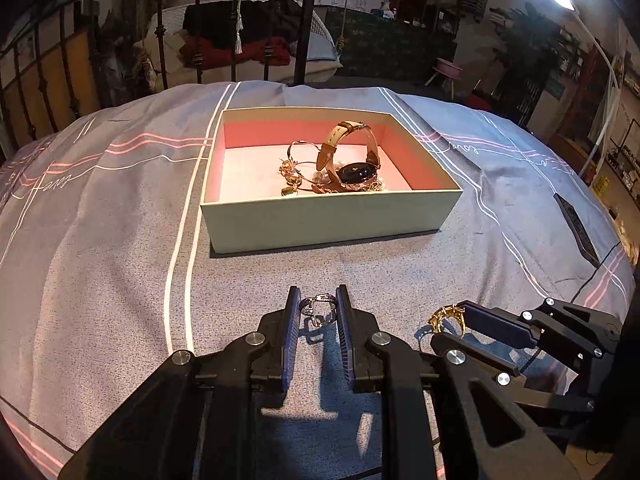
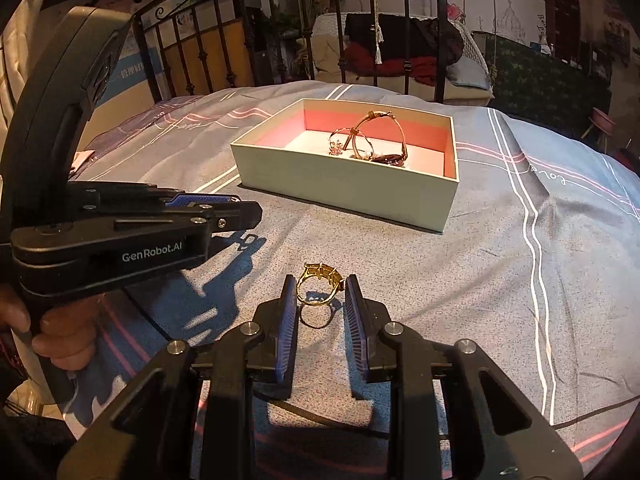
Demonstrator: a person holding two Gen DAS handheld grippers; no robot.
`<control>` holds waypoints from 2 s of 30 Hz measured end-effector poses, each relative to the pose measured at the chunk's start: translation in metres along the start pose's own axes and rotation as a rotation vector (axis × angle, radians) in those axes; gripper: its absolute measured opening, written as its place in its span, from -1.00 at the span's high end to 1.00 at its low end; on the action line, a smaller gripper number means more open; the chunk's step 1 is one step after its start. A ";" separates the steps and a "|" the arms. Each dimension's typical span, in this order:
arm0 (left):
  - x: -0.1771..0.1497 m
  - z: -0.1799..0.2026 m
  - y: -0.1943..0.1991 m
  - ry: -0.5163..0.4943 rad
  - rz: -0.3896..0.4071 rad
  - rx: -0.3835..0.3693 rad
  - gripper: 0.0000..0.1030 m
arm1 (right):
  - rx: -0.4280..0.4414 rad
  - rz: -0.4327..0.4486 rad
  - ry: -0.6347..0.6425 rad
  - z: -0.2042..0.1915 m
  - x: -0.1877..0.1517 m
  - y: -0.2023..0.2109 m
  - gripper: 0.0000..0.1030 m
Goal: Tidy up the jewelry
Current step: 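Carry both rings into the box and open both tools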
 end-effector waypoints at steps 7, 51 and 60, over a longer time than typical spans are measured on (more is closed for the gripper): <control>0.017 0.003 0.003 0.006 0.026 -0.016 0.67 | -0.009 0.023 0.014 0.002 0.016 0.003 0.50; 0.106 0.000 -0.100 0.001 -0.142 0.121 0.66 | -0.046 -0.144 -0.038 0.074 0.105 -0.079 0.50; 0.105 -0.002 -0.105 0.015 -0.162 0.126 0.65 | -0.048 -0.140 -0.020 0.071 0.106 -0.078 0.50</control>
Point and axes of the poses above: each gripper's, at about its wrist camera, not at the fingertips, and y roughly against the way its jaws point, z to its right, x to its top, the point moved 4 cm from there along -y, roughly the way its jaws point, and after that the axes turned 10 degrees about x, right-handed, at the moved point
